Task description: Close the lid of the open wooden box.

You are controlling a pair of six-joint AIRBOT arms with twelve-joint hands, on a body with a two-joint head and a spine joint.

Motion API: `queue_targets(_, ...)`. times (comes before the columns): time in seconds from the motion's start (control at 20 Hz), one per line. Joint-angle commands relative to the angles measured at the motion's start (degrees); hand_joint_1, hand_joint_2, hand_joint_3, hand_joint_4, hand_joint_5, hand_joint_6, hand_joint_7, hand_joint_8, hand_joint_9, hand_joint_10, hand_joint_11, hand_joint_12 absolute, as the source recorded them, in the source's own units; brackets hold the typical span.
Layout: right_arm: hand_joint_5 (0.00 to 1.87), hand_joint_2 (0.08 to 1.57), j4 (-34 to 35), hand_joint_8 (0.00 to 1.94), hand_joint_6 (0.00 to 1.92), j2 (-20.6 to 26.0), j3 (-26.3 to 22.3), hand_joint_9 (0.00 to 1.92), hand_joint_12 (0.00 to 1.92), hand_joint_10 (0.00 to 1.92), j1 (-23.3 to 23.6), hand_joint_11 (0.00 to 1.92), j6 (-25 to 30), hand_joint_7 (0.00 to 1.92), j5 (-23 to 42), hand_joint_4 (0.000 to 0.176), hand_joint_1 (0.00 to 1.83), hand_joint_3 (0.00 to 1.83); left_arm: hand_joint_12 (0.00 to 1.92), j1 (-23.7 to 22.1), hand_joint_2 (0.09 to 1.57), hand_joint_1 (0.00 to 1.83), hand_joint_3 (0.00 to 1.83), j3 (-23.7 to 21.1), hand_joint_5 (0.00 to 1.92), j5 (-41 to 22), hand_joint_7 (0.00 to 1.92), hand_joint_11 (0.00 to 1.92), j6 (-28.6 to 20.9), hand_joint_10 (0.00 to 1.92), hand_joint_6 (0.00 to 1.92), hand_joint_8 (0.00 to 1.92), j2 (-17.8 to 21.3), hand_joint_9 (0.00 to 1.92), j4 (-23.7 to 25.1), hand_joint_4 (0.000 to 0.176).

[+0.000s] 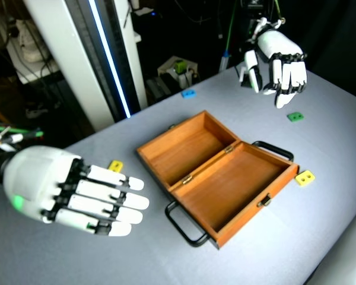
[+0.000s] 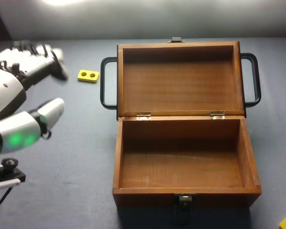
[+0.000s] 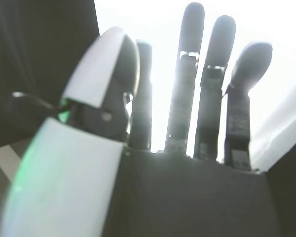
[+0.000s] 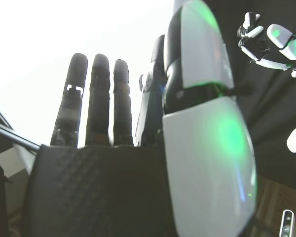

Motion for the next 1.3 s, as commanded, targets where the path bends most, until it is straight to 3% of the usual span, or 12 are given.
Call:
queue_targets(0.0, 0.19, 1.37, 0.9, 0.0, 0.0, -0.1, 0.2, 0.14, 0.05, 0.0, 0.6, 0.15, 0.4, 0.17, 7.3, 0.0, 0.0, 0.0, 0.43, -0.5, 1.52, 0.0, 0.07, 0.3, 0.13, -7.3, 0.11, 0.0, -0.3, 0.01, 0.0, 0.0, 0.0, 0.11, 0.2, 0.0)
queue_targets(0.1, 0.2, 1.38, 0.9, 0.01, 0.0, -0.1, 0.2, 0.15, 0.04, 0.01, 0.6, 0.16, 0.4, 0.18, 7.3, 0.0, 0.0, 0.0, 0.55, -0.5, 1.54, 0.0, 0.04, 0.3, 0.15, -7.1, 0.14, 0.0, -0.4, 0.01, 0.01, 0.01, -0.1, 0.14, 0.2, 0.0)
queue_targets(0.15, 0.2, 1.39, 0.9, 0.01, 0.0, -0.2, 0.2, 0.15, 0.04, 0.0, 0.6, 0.16, 0.4, 0.18, 7.3, 0.0, 0.0, 0.01, 0.36, -0.4, 1.53, 0.0, 0.03, 0.3, 0.1, -7.0, 0.08, 0.0, -0.5, 0.01, 0.01, 0.01, -0.1, 0.07, 0.2, 0.0)
queue_targets(0.25, 0.19, 1.4, 0.9, 0.0, 0.0, -0.2, 0.3, 0.14, 0.03, 0.0, 0.6, 0.14, 0.4, 0.17, 7.3, 0.0, 0.0, 0.01, 0.36, -0.3, 1.54, 0.0, 0.02, 0.4, 0.1, -7.0, 0.08, 0.0, -0.6, 0.02, 0.01, 0.01, -0.1, 0.07, 0.2, 0.0)
queue_targets(0.45, 0.18, 1.4, 0.9, 0.0, 0.0, -0.3, 0.9, 0.12, 0.01, 0.0, 0.9, 0.12, 0.4, 0.15, 5.7, 0.0, 0.0, 0.0, 0.11, -1.3, 1.53, 0.0, 0.0, 1.2, 0.1, -5.3, 0.05, 0.0, -0.6, 0.0, 0.0, 0.0, -0.4, 0.04, 0.3, 0.0)
queue_targets(0.65, 0.18, 1.45, 0.6, 0.01, 0.01, -1.5, 4.3, 0.11, 0.01, 0.01, 2.9, 0.11, 1.8, 0.16, -1.8, 0.0, 0.0, 0.02, 0.12, -4.7, 1.47, 0.0, 0.0, 4.9, 0.09, 2.3, 0.11, 0.07, -0.6, 0.0, 0.0, 0.0, -2.7, 0.11, 0.7, 0.0)
queue_targets(0.9, 0.17, 1.51, -2.7, 0.0, 0.0, -4.0, 10.7, 0.11, 0.02, 0.0, 7.8, 0.13, 3.4, 0.16, -15.6, 0.0, 0.0, 0.03, 0.13, -8.8, 1.57, 0.0, 0.02, 10.8, 0.05, 13.9, 0.07, 0.11, -0.6, 0.0, 0.0, 0.0, -6.4, 0.1, 0.3, 0.0)
queue_targets(1.25, 0.18, 1.5, -6.1, 0.01, 0.01, -5.7, 14.6, 0.1, 0.02, 0.01, 11.9, 0.13, 3.4, 0.16, -24.8, 0.0, 0.0, 0.01, 0.09, -12.7, 1.49, 0.0, 0.0, 16.0, 0.03, 24.5, 0.06, 0.05, -0.2, 0.0, 0.01, 0.0, -10.1, 0.08, 1.1, 0.0)
